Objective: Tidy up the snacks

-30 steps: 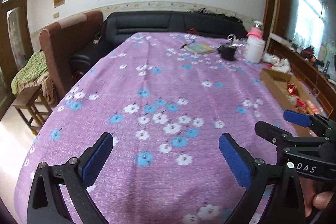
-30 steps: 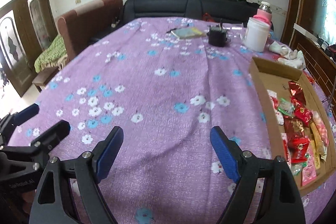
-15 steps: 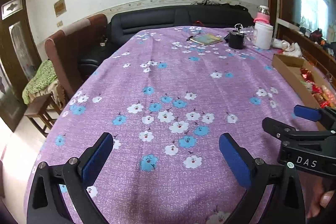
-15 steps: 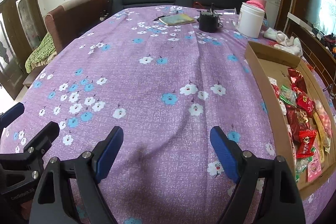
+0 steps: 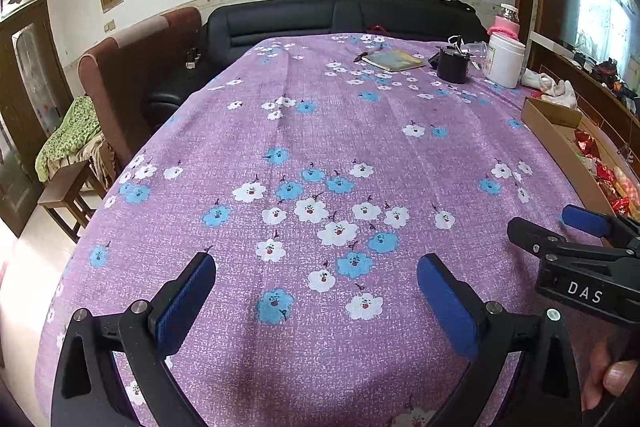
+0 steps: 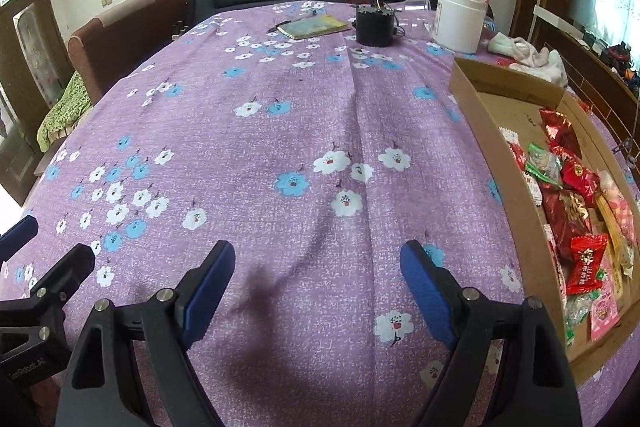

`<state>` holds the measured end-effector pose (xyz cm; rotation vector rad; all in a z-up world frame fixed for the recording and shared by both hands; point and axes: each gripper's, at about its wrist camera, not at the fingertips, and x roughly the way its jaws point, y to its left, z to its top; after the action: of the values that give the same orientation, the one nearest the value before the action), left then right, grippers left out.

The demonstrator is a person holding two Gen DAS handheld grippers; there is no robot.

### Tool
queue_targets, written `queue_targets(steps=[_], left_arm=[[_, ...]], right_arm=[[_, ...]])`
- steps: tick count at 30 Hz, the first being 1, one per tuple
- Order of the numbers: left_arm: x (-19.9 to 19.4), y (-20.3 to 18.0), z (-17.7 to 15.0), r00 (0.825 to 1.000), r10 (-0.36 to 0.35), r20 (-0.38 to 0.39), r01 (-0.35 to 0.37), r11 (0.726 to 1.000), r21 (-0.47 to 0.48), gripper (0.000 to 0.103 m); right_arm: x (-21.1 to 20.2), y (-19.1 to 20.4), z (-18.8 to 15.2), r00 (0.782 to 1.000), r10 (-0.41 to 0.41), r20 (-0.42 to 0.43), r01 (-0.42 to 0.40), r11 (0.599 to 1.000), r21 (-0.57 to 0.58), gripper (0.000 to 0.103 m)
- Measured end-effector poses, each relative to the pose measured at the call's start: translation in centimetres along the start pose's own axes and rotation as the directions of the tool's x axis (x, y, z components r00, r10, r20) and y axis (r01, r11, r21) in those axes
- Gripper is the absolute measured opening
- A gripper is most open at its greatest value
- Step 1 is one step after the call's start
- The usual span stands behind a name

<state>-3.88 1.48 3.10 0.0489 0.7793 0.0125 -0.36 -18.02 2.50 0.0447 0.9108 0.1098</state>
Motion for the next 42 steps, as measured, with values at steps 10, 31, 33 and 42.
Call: queue_targets(steps=[10, 31, 33, 42], left_arm=[[0.5, -0.2, 0.0, 1.000, 0.002, -0.019, -0.002, 1.000, 0.010, 0.102], [1.2, -0.5, 0.0, 0.998, -0.006, -0.058, 0.007, 1.000, 0.019, 0.102], [1.2, -0.5, 0.0, 0.998, -0.006, -0.062, 0.007, 1.000, 0.019, 0.102], [1.6, -0.7, 0.0, 0.997, -0.015, -0.080, 0.017, 0.999, 0.027, 0.102]], right_arm=[[1.0, -0.4, -0.3, 1.000, -0.003, -0.023, 0.003, 1.000, 0.014, 0.084], [1.4, 0.0, -0.4, 0.999, -0.023, -0.032, 0.022, 1.000, -0.015, 0.090], [1.3, 0.0, -0.5, 0.999, -0.024, -0.033, 0.024, 1.000, -0.017, 0.090], [1.3, -0.2, -0.5, 1.000, -0.014, -0.027, 0.014, 1.000, -0.004, 0.090]])
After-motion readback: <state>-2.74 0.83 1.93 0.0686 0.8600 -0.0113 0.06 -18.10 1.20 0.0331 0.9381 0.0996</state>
